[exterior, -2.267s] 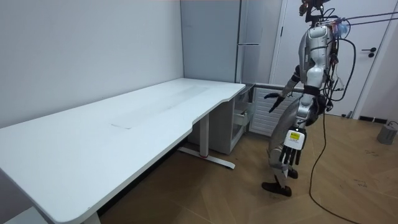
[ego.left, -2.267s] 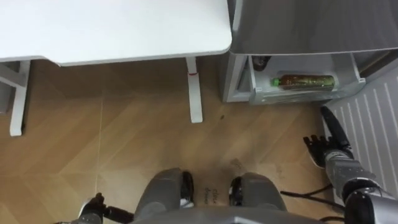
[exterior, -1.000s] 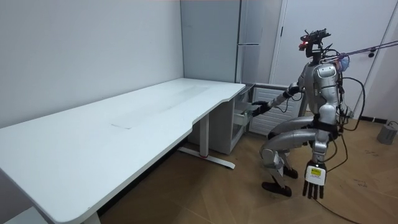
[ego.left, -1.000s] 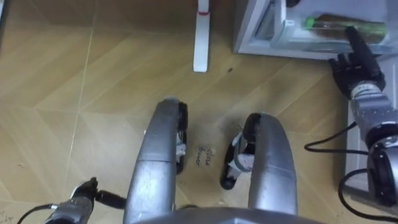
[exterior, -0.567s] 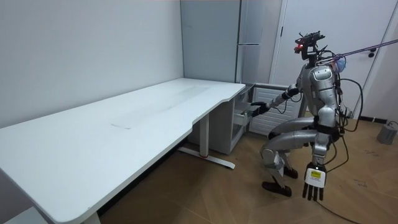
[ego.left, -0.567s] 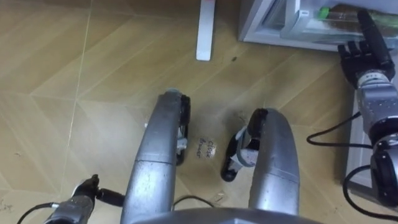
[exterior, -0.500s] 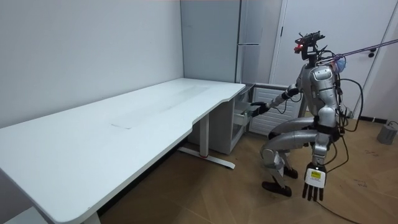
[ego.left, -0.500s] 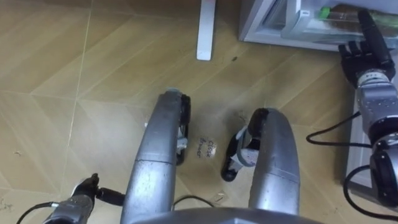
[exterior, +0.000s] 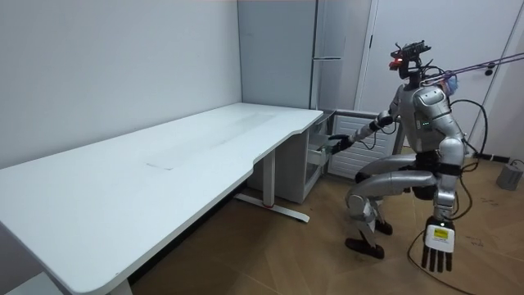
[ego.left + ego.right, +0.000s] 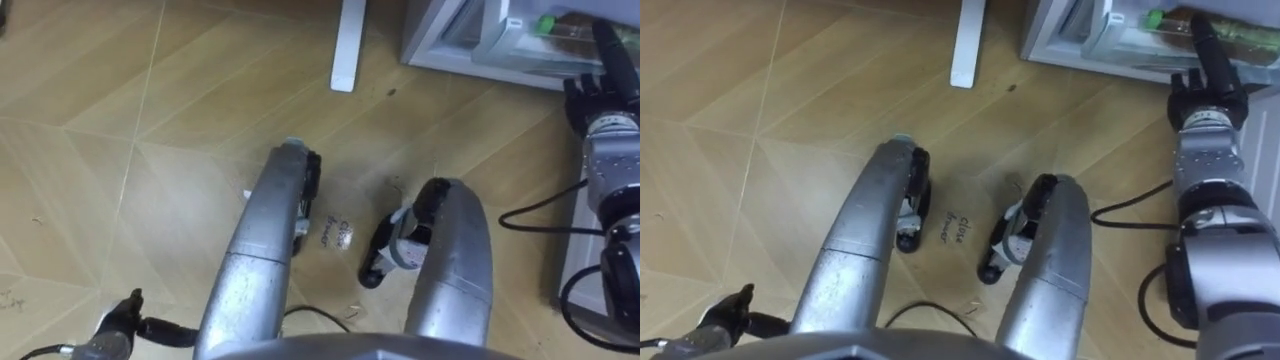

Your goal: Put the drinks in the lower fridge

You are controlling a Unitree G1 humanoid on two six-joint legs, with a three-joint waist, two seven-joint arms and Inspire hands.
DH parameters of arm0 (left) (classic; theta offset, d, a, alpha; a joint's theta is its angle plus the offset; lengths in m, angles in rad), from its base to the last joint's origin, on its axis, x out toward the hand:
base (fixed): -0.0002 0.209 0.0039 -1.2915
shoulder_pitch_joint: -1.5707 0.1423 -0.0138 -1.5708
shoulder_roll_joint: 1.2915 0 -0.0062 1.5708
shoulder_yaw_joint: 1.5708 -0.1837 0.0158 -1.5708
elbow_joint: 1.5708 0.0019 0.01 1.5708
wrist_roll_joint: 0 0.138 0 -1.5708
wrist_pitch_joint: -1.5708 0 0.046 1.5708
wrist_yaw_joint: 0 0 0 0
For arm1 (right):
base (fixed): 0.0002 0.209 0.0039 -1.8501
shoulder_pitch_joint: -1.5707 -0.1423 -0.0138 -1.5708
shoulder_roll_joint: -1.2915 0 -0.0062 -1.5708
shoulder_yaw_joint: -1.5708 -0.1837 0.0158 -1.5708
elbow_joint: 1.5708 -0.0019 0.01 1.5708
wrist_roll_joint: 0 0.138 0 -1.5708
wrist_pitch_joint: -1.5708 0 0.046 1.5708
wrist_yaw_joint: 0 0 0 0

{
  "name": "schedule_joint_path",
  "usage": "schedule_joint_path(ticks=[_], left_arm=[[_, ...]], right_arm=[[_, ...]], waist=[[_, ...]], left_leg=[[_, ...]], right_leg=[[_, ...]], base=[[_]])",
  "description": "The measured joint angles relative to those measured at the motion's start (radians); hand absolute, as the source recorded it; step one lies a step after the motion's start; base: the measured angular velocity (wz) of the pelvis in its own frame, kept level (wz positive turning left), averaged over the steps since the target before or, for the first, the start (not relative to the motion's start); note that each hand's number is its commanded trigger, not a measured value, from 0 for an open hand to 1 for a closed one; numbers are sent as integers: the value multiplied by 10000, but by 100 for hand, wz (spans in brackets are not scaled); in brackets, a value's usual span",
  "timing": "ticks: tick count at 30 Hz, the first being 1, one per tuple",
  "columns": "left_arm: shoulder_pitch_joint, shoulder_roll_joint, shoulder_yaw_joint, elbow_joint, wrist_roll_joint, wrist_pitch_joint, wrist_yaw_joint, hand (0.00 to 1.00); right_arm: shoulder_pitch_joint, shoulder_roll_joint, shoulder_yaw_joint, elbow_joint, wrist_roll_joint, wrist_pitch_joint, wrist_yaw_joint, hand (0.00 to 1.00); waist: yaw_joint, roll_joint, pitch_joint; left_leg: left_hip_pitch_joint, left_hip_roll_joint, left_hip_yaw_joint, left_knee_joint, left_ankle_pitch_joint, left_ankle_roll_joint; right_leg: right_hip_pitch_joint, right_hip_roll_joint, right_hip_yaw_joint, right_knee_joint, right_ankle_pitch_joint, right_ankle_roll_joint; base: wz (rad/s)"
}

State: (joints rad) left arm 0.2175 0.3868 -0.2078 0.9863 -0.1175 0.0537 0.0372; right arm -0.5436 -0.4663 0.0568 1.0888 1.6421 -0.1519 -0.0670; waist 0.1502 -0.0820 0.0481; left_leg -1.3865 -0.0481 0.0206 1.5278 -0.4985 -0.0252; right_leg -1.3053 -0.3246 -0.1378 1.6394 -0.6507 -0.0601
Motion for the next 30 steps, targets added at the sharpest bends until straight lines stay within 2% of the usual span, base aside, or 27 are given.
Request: schedule_joint_path(ticks=[1, 3, 4, 8, 9, 11, 16, 17, 19, 24, 30], left_arm=[[181, 24, 23, -106, 10, 1, 18, 0], [802, 162, 112, -453, 22, -12, 31, 0], [892, 212, 114, -454, 23, -16, 42, 0], [1089, 583, 114, -564, 29, -84, 255, 0], [1098, 665, 113, -612, 30, -139, 255, 0], [1099, 645, 102, -607, 29, -146, 241, 0], [1232, 646, 47, -648, 22, -201, 197, 0], [1243, 660, 50, -651, 16, -196, 200, 0], [1252, 663, 49, -652, -3, -200, 209, 0], [1341, 671, 76, -702, 28, -184, 214, 0], [1810, 663, 77, -1113, 37, -74, 214, 0]], right_arm=[[0, -8, -7, -138, 1, -1, -182, 0], [0, -103, 1, -863, 2, 9, -791, 0], [-1, -117, 6, -1057, 2, 9, -877, 0], [-237, -182, 113, -1835, 3, -235, -1061, 0], [-339, -253, 189, -2028, 3, -223, -1048, 0], [-642, -291, 350, -2133, 3, -222, -1027, 0], [-702, -258, 739, -2449, 75, -203, -1223, 0], [-703, -257, 808, -2457, 84, -201, -1225, 0], [-703, -258, 816, -2458, 104, -202, -1268, 0], [-712, -323, 785, -2463, 44, -214, -1300, 0], [-711, -369, 773, -2463, 42, -221, -1407, 0]], waist=[[-1, -1, -1], [-1, -1, 0], [5, -1, 0], [218, -14, 7], [272, -50, 27], [335, -68, 40], [349, -59, 42], [367, -45, 39], [438, -31, 31], [660, 186, 19], [708, 230, 10]], left_leg=[[4, -1, -3, -3, 6, -11], [8, -4, -63, -31, 40, -76], [12, 1, -81, -37, 52, -96], [29, 13, -285, -10, 203, -255], [56, 17, -361, -10, 251, -226], [139, 13, -423, 33, 336, -184], [448, 66, -527, 215, 104, -211], [492, 174, -521, 236, 66, -233], [537, 219, -504, 239, 48, -244], [551, 352, -506, 353, 20, -291], [555, 366, -504, 307, 65, -360]], right_leg=[[12, -98, -49, 5, -2, -3], [107, -525, -346, 13, -33, -67], [143, -617, -422, 21, -34, -70], [450, -906, -863, 166, -254, -348], [519, -904, -963, 186, -342, -393], [642, -893, -1064, 243, -452, -442], [1112, -759, -1208, 354, -728, -527], [1154, -744, -1220, 371, -760, -562], [1168, -739, -1220, 392, -778, -602], [1186, -731, -1263, 508, -876, -710], [1206, -743, -1274, 509, -881, -721]], base=[[0], [8], [17], [26], [19], [3], [-1], [-8], [-5], [-4], [3]])
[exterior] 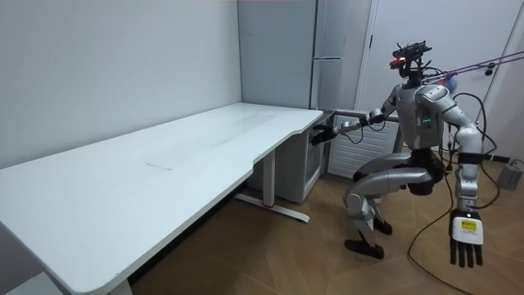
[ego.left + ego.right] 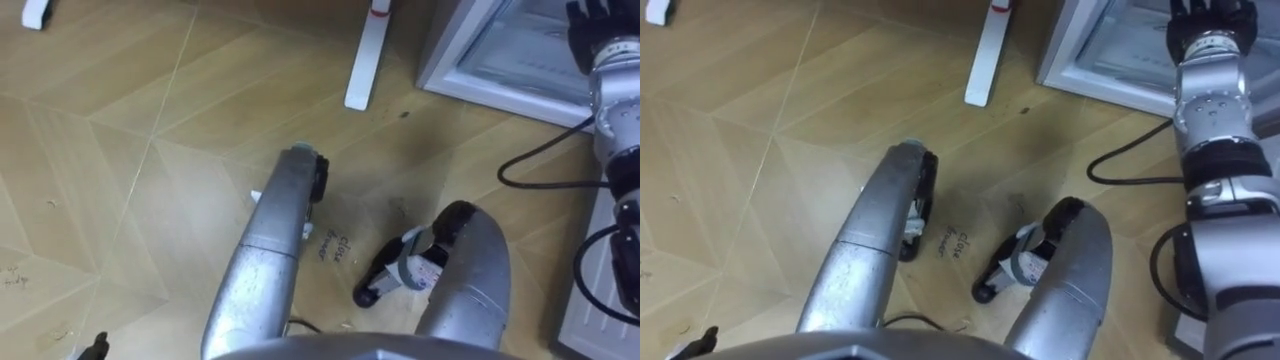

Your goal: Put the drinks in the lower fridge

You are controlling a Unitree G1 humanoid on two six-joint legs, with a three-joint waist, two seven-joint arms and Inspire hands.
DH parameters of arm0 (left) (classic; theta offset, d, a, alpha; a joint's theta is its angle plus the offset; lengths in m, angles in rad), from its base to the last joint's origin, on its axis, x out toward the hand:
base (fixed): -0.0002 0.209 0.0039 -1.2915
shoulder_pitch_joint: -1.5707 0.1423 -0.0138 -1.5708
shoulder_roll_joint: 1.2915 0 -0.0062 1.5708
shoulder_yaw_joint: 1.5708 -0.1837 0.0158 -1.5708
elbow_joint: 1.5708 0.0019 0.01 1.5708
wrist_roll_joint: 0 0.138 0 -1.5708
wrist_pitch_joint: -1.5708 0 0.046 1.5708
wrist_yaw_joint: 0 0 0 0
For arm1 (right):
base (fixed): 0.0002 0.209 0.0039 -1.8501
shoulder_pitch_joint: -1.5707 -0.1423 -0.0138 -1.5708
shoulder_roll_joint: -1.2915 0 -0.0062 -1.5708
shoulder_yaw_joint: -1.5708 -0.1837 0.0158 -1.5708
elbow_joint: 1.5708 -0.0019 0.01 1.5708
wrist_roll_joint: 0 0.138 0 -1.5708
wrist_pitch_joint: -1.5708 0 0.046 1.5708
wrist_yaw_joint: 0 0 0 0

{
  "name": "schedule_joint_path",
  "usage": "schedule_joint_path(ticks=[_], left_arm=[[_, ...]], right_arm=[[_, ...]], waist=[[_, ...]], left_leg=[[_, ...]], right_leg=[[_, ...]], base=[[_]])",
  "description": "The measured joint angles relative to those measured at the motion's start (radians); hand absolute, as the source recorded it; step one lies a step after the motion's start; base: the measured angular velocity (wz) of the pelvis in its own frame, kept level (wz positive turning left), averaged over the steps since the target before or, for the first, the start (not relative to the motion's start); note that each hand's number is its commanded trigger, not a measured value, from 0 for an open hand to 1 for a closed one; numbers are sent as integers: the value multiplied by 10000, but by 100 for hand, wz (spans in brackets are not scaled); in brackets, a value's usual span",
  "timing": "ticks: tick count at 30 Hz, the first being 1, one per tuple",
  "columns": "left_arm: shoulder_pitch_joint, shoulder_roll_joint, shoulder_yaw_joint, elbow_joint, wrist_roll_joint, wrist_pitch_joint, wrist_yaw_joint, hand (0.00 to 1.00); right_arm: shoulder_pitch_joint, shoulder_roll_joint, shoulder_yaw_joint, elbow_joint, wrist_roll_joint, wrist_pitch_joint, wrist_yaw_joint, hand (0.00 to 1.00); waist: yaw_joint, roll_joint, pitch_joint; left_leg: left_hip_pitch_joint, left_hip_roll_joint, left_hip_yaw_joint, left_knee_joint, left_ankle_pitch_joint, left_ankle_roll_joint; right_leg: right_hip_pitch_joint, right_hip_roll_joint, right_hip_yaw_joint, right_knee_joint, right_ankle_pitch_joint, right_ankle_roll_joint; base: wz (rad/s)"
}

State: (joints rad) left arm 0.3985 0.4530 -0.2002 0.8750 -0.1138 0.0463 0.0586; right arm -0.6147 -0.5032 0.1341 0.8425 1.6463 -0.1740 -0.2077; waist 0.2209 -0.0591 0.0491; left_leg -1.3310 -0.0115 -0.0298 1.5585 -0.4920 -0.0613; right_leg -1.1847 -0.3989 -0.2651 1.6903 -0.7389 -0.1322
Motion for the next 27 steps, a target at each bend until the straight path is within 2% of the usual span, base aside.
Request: schedule_joint_path(ticks=[3, 5, 7, 11, 12, 14, 16, 19, 21, 25, 27], left_arm=[[59, 13, -12, -122, 95, 178, -19, 0], [62, 69, -18, -184, 94, 176, -41, 0], [93, 81, -53, -224, 141, 201, -101, 0], [162, 104, -85, -425, 204, 183, -306, 0], [106, 109, -119, -407, 183, 214, -317, 0], [13, 107, -193, -380, 184, 304, -329, 0], [-155, 121, -187, -311, 182, 294, -328, 0], [-317, 113, -195, -183, 180, 211, -329, 0], [-459, 105, -116, 195, 170, 132, -448, 0], [-775, -3, 23, 968, 151, 74, -524, 0], [-1211, -200, 38, 1514, 80, 29, -474, 0]], right_arm=[[3, -1, 6, 134, -12, 6, 0, 0], [3, 0, 8, 293, -28, 17, 24, 0], [20, 4, 26, 588, -99, 113, 275, 0], [211, 11, 73, 1439, -545, 477, 1300, 0], [357, -5, 250, 1587, -891, 547, 1533, 0], [708, -8, 434, 1632, -1566, 698, 2051, 0], [1155, -42, 619, 1685, -2069, 866, 2726, 0], [1456, -95, 900, 2248, -3226, 1213, 3650, 0], [1872, -111, 861, 2488, -4241, 1310, 4254, 0], [2686, -188, 785, 2649, -6120, 1306, 4903, 0], [3456, -146, 780, 3065, -7367, 1314, 5121, 0]], waist=[[7, 103, 37], [29, 121, 28], [63, 135, 29], [54, 273, 15], [23, 257, 13], [18, 251, 12], [3, 243, 9], [-206, 208, -7], [-283, 66, -112], [-584, 94, -168], [-726, 221, -246]], left_leg=[[147, -39, -22, 11, -10, 16], [258, -166, -52, -47, -12, 18], [431, -174, -80, -160, -12, 19], [885, -182, -283, -615, 26, -27], [1117, -170, -302, -809, 33, -15], [1436, -170, -331, -1129, 39, -17], [1820, -158, -388, -1526, 70, -13], [2638, -155, -453, -2227, 124, 42], [3240, -140, -464, -2897, 191, 32], [4404, 25, -506, -3975, 303, 113], [5241, 89, -496, -4740, 383, 214]], right_leg=[[236, -55, -70, -16, -14, 53], [340, -49, -75, -67, -54, 118], [506, -1, -86, -206, -43, 133], [1212, 59, -485, -832, 40, 172], [1410, 161, -500, -1041, 97, 301], [1755, 212, -603, -1417, 190, 377], [2191, 314, -756, -1877, 307, 357], [3071, 519, -962, -2691, 462, 504], [3637, 678, -1051, -3436, 635, 634], [4882, 1078, -1282, -4843, 1050, 846], [5793, 1334, -1398, -5840, 1323, 1074]], base=[[3], [7], [2], [6], [6], [0], [4], [6], [0], [-3], [6]])
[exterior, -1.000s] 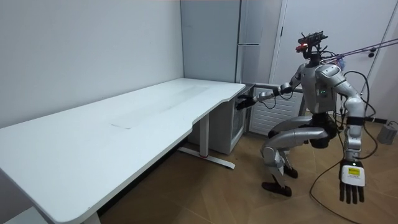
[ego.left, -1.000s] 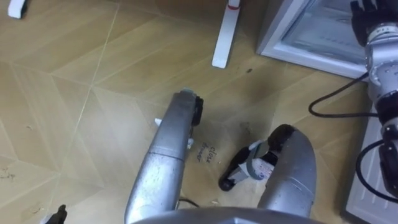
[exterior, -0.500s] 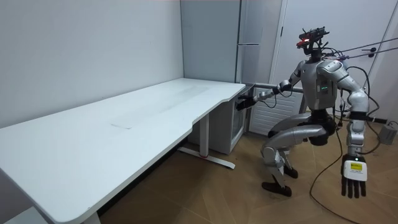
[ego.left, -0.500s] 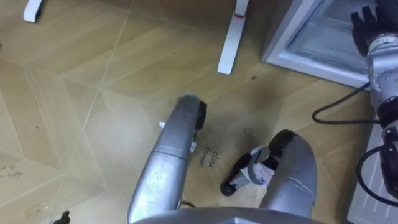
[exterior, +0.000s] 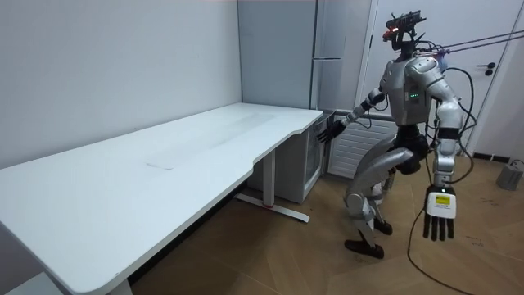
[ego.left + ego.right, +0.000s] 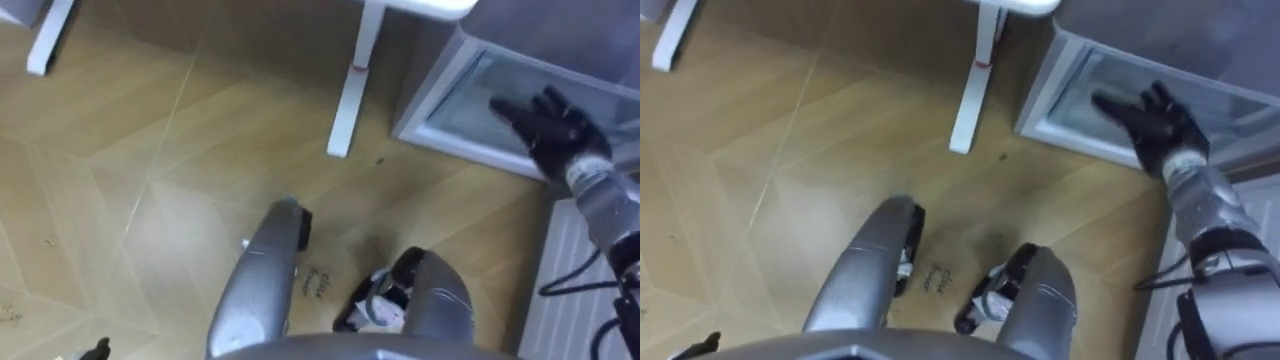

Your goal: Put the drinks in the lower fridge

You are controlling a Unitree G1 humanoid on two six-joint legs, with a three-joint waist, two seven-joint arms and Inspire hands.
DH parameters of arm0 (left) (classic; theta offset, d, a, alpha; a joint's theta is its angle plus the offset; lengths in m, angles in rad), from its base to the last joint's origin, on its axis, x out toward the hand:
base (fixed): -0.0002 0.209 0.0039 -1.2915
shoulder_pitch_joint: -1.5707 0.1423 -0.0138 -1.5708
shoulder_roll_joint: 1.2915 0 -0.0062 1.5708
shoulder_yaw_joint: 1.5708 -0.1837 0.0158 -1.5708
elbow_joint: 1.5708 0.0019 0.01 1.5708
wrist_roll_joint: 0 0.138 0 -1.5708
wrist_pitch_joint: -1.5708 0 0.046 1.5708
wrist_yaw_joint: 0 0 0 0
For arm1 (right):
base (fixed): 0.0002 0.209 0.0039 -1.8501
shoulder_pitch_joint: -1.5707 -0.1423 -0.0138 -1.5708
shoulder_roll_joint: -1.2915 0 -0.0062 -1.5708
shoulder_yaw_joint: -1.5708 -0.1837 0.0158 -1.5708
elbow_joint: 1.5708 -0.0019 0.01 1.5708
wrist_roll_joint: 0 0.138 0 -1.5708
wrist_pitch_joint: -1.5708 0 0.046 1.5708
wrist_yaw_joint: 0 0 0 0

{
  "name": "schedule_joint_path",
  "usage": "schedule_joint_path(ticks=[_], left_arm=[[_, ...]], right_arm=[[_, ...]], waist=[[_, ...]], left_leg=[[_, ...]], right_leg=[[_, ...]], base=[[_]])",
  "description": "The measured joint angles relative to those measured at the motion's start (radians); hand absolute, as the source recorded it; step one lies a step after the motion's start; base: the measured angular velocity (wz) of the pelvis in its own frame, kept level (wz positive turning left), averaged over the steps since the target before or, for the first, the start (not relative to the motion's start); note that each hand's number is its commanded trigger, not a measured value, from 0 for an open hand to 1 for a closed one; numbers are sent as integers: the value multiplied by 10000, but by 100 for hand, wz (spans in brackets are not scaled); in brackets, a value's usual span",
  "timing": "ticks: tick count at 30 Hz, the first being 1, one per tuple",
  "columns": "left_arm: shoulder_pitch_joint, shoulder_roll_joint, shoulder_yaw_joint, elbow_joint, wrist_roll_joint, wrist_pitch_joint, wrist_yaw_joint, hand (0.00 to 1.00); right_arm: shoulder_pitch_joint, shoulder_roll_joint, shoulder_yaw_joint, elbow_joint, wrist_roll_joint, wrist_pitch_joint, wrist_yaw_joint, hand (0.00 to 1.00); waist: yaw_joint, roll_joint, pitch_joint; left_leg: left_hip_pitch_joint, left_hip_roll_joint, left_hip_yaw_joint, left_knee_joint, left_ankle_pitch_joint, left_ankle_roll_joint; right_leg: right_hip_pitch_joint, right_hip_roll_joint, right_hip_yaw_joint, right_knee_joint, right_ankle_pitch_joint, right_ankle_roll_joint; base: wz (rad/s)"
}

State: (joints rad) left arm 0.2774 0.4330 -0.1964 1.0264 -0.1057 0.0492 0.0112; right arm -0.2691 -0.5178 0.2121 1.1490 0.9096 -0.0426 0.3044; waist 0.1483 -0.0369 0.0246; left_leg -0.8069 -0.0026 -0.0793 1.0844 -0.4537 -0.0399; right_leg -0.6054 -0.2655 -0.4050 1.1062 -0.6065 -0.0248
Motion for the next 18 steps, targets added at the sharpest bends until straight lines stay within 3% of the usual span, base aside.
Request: schedule_joint_path(ticks=[2, 5, 7, 9, 15, 18], left_arm=[[-194, -177, 2, 184, 3, -114, 39, 0], [-502, -410, 0, 203, 110, -226, 32, 0], [-613, -472, 4, 233, 107, -389, 76, 0], [-696, -741, 60, 444, 108, -465, 242, 0], [-724, -1445, 324, 783, 357, -406, 503, 0], [-626, -1646, 424, 1031, 355, -264, 713, 0]], right_arm=[[526, 92, 32, 171, -1072, 26, 67, 0], [1243, 219, 17, 263, -2764, 102, 69, 0], [1663, 483, 17, 280, -3465, 153, 1, 0], [2047, 848, 25, 447, -4157, 217, -78, 0], [3162, 1864, 8, 963, -5052, 347, -584, 0], [3533, 2234, -256, 969, -5157, 417, -974, 0]], waist=[[8, -5, -60], [-166, 53, -70], [-228, 41, -80], [-357, 39, -68], [-474, -36, -102], [-653, -15, -122]], left_leg=[[547, 69, 149, -649, 113, 53], [1283, 77, 321, -1574, 335, 153], [1849, 144, 384, -2219, 485, 146], [2768, 212, 622, -3131, 679, 198], [4745, 219, 775, -5243, 1240, 217], [5410, 234, 775, -5794, 1309, 207]], right_leg=[[414, 188, 100, -716, 270, 98], [1044, 328, 151, -1714, 648, 268], [1536, 532, 207, -2466, 968, 308], [2360, 693, 249, -3460, 1334, 394], [4347, 1182, 263, -5968, 2254, 641], [5149, 1379, 184, -6834, 2571, 716]], base=[[-19], [-13], [-17], [-19], [-8], [0]])
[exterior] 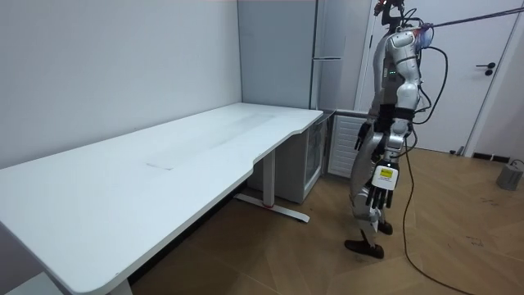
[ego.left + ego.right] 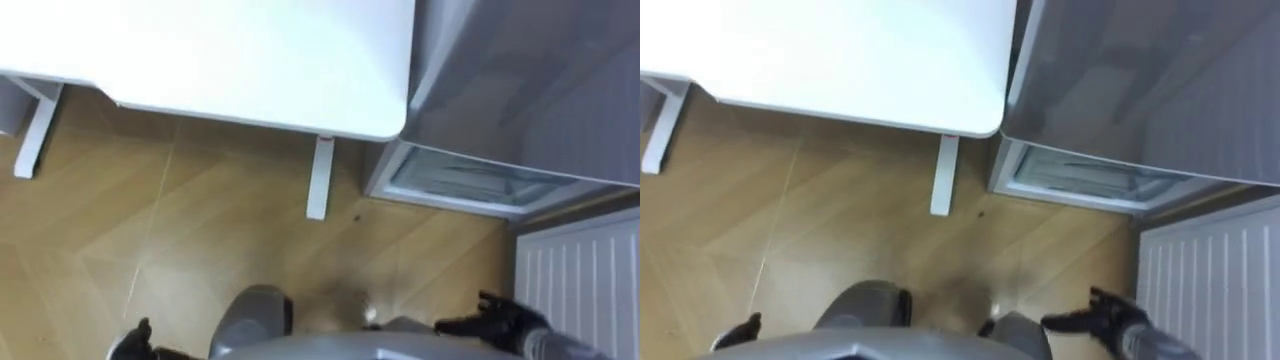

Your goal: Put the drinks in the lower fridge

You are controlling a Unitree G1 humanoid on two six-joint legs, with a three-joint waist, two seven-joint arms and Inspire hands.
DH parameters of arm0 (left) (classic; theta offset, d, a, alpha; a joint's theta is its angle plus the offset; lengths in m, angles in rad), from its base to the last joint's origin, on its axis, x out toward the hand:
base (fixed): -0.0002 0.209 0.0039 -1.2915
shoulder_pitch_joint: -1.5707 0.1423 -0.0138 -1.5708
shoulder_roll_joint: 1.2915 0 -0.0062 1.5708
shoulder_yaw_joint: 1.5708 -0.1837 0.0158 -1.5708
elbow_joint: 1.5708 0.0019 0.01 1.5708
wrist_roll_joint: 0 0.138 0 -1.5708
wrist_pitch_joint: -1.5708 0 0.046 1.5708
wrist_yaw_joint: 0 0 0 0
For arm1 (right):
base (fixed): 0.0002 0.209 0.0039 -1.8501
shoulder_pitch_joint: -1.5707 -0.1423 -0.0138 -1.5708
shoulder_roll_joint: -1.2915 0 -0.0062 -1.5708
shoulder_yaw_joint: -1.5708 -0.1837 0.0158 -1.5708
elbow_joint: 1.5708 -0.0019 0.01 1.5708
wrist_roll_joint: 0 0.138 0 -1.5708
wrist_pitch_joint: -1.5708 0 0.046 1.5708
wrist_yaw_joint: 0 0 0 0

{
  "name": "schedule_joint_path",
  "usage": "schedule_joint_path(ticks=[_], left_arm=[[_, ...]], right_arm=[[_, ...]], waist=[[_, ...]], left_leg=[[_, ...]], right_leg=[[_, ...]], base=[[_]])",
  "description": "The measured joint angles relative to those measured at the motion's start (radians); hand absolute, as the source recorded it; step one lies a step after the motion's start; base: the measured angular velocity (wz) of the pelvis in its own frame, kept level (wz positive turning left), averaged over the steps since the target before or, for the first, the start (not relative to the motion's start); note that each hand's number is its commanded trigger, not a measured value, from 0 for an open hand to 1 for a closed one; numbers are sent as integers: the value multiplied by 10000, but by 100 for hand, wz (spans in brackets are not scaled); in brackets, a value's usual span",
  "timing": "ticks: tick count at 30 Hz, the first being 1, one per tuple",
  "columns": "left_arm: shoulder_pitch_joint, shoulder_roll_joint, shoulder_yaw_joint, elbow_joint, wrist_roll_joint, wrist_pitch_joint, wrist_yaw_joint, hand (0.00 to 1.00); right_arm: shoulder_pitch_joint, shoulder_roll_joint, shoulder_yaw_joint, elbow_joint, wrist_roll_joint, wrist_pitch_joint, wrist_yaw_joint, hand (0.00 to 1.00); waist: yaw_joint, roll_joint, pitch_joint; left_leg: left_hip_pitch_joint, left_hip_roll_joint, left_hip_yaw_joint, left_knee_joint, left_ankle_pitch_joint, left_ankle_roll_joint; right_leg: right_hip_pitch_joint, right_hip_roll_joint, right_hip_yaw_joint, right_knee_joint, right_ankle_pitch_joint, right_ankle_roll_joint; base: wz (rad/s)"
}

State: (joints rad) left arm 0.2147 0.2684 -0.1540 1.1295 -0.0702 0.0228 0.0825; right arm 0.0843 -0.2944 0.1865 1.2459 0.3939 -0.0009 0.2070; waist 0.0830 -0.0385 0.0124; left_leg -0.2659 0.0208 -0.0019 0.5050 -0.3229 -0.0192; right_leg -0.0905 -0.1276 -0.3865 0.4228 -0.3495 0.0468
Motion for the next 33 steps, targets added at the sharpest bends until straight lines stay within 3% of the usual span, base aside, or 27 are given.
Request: schedule_joint_path(ticks=[3, 9, 18, 26, 33], left_arm=[[135, -290, 464, 251, 45, 97, 219, 0], [201, -627, 1130, 265, 1089, 628, 216, 0], [208, -1061, 1553, 228, 2420, 1206, 230, 0], [159, -1091, 1773, 186, 2626, 1510, 10, 0], [55, -1095, 1913, 188, 3094, 1528, -154, 0]], right_arm=[[172, 372, -522, 327, -15, 13, -304, 0], [293, 640, -635, 463, -57, 160, -653, 0], [554, 973, -1426, 474, -23, 318, -1058, 0], [538, 964, -1701, 478, -91, 493, -1093, 0], [493, 960, -1811, 408, -491, 662, -1081, 0]], waist=[[-106, 11, -7], [-232, 144, -59], [-506, 271, -94], [-603, 289, -72], [-794, 258, -49]], left_leg=[[782, 8, 152, -522, 98, 14], [1742, 36, 410, -1147, 168, 45], [2517, 46, 730, -1608, 241, 54], [2633, 78, 824, -1726, 304, 87], [2802, 67, 825, -1759, 313, 95]], right_leg=[[768, 139, 74, -836, 331, 58], [1735, 375, 565, -2059, 880, 129], [2340, 418, 1035, -2374, 1008, 156], [2345, 449, 1218, -2358, 1131, 118], [2482, 455, 1313, -2372, 1148, 125]], base=[[-11], [-15], [-11], [-6], [-1]])
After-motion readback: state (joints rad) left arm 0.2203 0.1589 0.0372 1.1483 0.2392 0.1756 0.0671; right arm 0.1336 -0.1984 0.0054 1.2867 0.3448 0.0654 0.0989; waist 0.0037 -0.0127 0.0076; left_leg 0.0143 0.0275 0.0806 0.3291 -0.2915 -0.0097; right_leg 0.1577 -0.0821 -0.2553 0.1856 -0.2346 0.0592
